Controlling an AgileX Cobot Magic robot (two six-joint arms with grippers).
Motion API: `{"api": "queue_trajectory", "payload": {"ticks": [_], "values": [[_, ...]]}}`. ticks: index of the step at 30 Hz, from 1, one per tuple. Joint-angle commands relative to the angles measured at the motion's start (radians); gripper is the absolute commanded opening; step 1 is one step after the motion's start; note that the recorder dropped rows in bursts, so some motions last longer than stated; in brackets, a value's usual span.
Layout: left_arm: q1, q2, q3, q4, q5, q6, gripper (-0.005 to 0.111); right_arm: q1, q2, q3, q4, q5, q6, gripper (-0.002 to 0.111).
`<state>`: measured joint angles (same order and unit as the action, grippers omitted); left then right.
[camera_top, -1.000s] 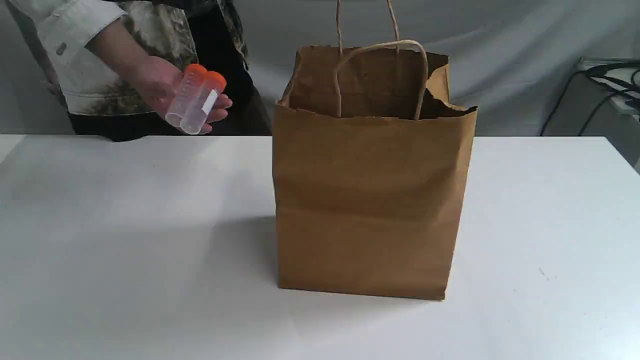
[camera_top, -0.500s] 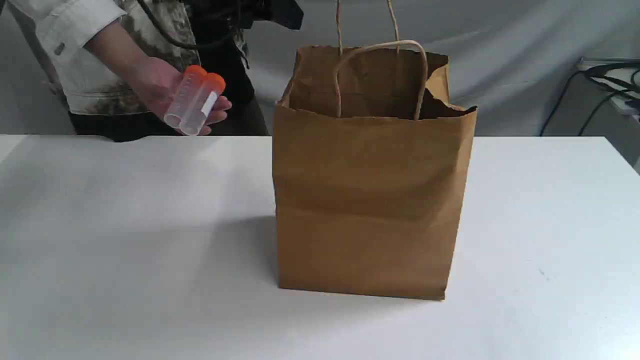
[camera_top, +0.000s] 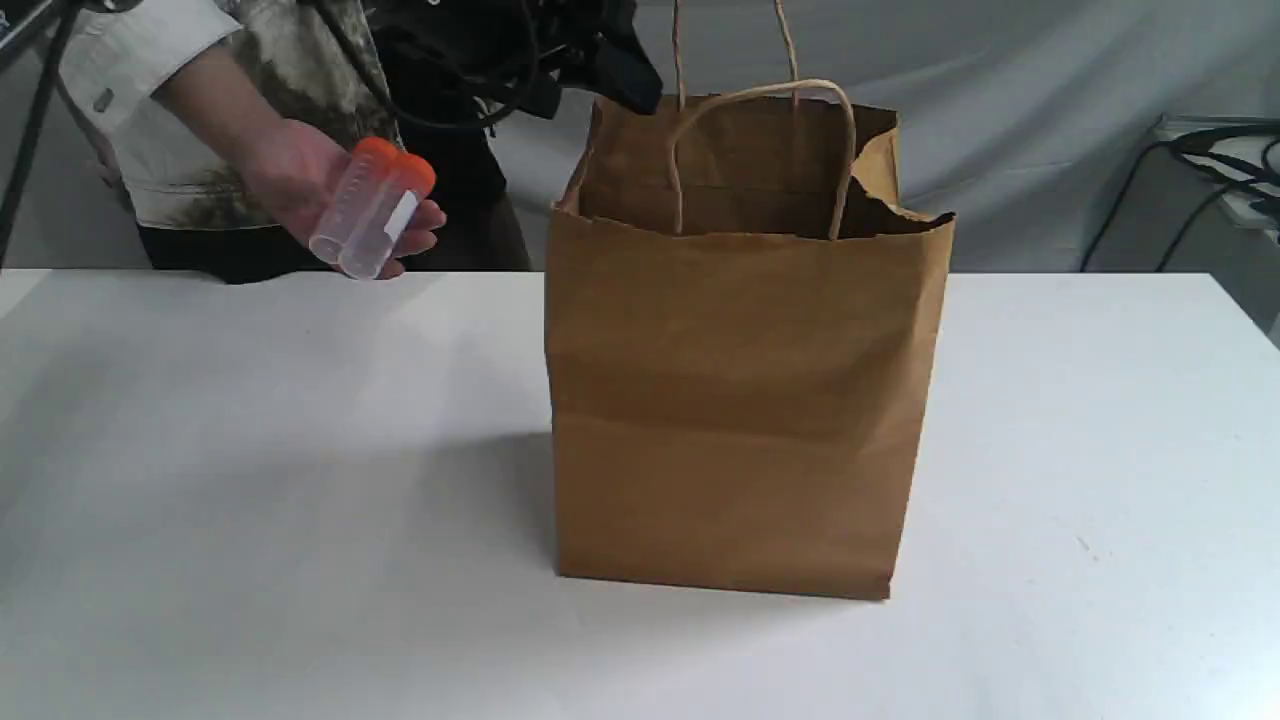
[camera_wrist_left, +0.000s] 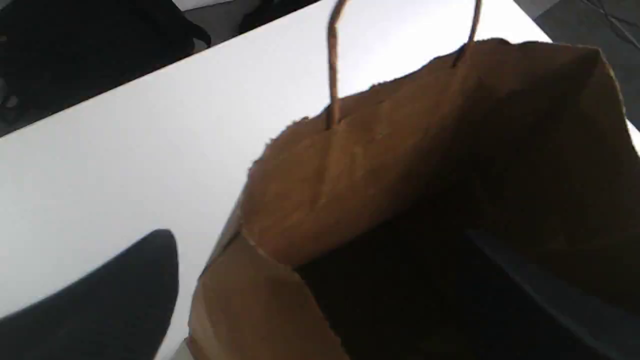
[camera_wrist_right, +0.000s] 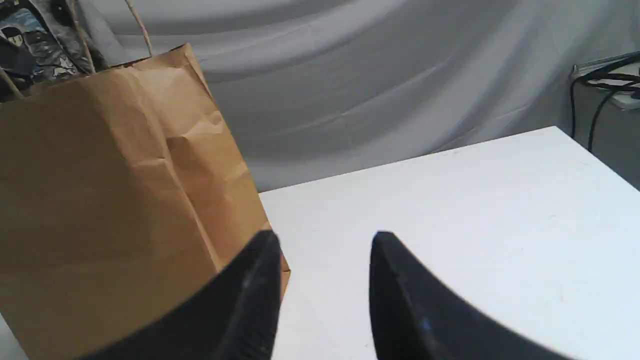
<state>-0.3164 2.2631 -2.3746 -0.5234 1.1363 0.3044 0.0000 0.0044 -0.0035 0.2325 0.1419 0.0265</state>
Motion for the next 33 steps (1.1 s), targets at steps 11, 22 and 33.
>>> {"api": "queue_trajectory", "payload": {"ticks": [11, 22, 33], "values": [[-0.020, 0.041, -0.006, 0.187, -0.060, -0.140, 0.059, 0.001, -0.004, 0.004, -0.013, 0.009, 0.001, 0.030], [-0.024, 0.039, -0.048, 0.150, -0.029, -0.229, 0.000, 0.001, -0.004, 0.004, 0.050, -0.036, 0.003, 0.000], [-0.025, 0.039, -0.050, 0.229, 0.085, -0.463, 0.000, 0.009, -0.004, 0.004, 0.219, -0.238, 0.079, 0.000]]}}
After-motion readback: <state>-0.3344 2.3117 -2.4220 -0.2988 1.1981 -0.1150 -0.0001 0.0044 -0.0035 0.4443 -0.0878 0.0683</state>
